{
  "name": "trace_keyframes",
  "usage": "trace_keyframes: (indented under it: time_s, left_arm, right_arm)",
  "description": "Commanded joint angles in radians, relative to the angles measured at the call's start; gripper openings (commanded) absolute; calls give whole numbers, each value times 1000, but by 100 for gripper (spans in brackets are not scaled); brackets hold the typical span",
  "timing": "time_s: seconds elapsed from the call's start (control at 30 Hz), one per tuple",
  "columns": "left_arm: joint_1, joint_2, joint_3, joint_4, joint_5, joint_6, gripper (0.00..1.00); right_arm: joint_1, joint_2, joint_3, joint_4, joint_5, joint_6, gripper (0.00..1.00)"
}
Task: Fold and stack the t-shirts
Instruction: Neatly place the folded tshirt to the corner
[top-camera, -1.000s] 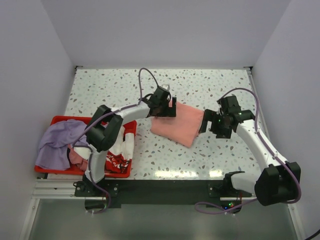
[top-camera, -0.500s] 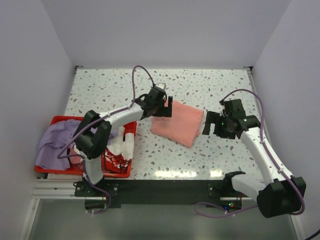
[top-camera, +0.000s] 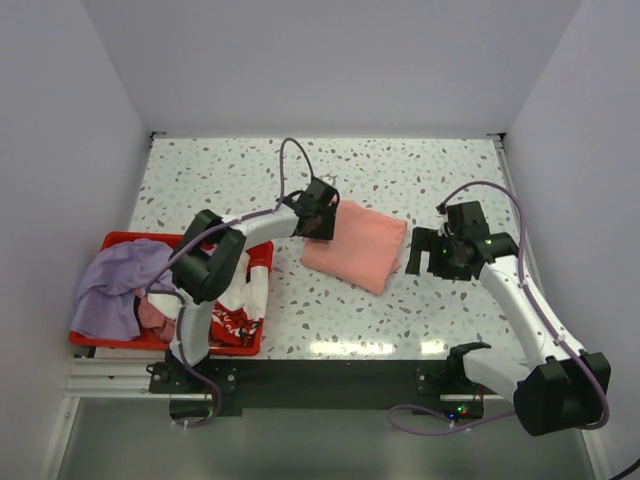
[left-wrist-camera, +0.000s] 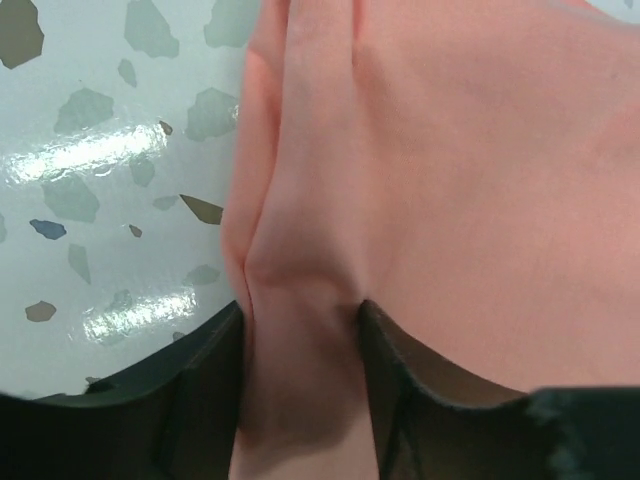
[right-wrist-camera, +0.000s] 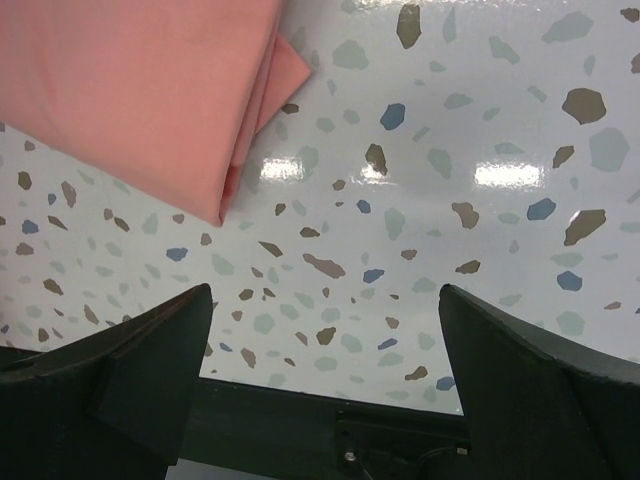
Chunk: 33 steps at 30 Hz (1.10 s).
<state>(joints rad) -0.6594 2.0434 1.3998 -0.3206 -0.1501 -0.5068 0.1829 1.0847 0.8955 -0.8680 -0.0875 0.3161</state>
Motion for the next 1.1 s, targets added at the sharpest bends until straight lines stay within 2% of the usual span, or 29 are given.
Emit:
trace_keyframes:
  time_s: [0.0, 0.17, 0.2, 0.23, 0.27, 0.47, 0.7, 0.9, 1.07]
  left_arm:
    - [6, 17, 38, -6, 0, 7, 47]
    - [7, 34, 39, -11, -2, 7, 26]
    - [6, 37, 45, -9, -2, 10, 15]
    - [6, 40, 48, -9, -5, 20, 10]
    - [6, 47, 56, -18, -14, 25, 0]
    - [32, 96, 185, -98, -140, 68, 0]
    - [158, 182, 350, -132, -192, 171, 0]
    - [276, 209, 409, -124, -178, 356, 0]
    - [394, 201, 436, -120, -154, 447, 0]
  right_arm:
    - [-2, -2, -4, 23, 15, -22, 99]
    - [0, 3, -7, 30, 19, -28, 99]
    - [-2, 1, -6, 29, 22, -28, 99]
    - [-2, 3, -7, 29, 26, -28, 99]
    - [-2, 1, -6, 29, 29, -29, 99]
    - [-2, 4, 0, 29, 45, -34, 99]
    - [0, 33, 16, 23, 68, -28, 99]
    - [0, 58, 23, 37, 74, -28, 99]
    - [-2, 93, 39, 35, 83, -29, 99]
